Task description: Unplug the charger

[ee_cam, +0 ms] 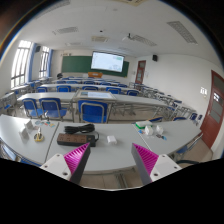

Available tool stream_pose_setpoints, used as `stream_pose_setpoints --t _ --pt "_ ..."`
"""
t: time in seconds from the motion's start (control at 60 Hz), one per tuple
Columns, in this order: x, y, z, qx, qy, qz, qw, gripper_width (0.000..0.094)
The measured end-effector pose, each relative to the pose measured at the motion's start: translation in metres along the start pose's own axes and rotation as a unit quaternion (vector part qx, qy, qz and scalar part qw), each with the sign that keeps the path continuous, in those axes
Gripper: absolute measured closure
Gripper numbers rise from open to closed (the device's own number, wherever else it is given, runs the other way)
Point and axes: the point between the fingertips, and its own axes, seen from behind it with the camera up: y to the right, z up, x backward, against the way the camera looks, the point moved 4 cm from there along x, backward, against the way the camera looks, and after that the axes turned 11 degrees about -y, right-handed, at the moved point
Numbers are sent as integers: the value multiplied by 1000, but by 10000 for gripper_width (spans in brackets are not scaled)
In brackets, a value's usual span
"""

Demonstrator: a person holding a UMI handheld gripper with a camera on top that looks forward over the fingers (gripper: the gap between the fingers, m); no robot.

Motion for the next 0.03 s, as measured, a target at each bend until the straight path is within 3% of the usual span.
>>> stream_pose_setpoints --t 0.033 --pt "2 -1 -1 -1 -1 1 1000 84"
